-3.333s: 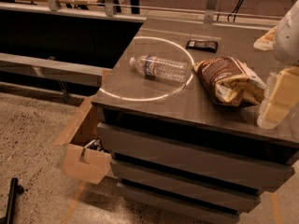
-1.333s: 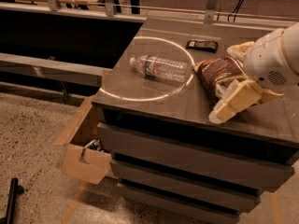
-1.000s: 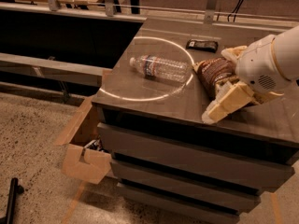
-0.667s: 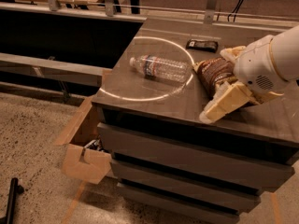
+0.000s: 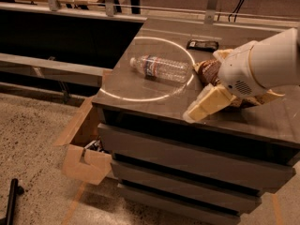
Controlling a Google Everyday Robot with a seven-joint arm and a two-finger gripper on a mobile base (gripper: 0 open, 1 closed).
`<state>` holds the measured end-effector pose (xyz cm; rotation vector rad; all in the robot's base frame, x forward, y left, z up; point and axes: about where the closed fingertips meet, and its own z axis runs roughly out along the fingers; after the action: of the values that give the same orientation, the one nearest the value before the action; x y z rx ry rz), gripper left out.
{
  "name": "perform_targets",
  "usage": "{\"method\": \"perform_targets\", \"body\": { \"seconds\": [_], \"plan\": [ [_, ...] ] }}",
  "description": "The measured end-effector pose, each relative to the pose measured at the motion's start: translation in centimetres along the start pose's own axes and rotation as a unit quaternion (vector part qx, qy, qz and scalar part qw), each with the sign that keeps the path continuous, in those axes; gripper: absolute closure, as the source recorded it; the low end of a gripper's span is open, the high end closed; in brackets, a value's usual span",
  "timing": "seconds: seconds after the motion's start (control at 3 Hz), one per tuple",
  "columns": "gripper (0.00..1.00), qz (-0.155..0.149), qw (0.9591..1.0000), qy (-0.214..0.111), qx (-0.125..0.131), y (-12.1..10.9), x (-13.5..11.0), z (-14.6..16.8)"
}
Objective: Move water bottle near rxbar chocolate
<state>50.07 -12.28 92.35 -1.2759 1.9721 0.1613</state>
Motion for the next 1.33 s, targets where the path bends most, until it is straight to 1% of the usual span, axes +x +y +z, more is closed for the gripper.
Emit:
{"method": "perform_targets", "body": {
  "seconds": [0.33,0.67,1.0,1.33],
  "plan": [
    [0.0,0.018,0.9997,-0.004,0.015,0.4,-0.7,1.8],
    [0.0,0.041,0.9985,-0.025,0.026,0.3,-1.4,4.1],
    [0.0,0.06,0.9959,-0.056,0.039,-0.4,-2.1,5.7],
    [0.0,0.073,0.9926,-0.082,0.052,-1.3,-2.4,6.4]
  ]
}}
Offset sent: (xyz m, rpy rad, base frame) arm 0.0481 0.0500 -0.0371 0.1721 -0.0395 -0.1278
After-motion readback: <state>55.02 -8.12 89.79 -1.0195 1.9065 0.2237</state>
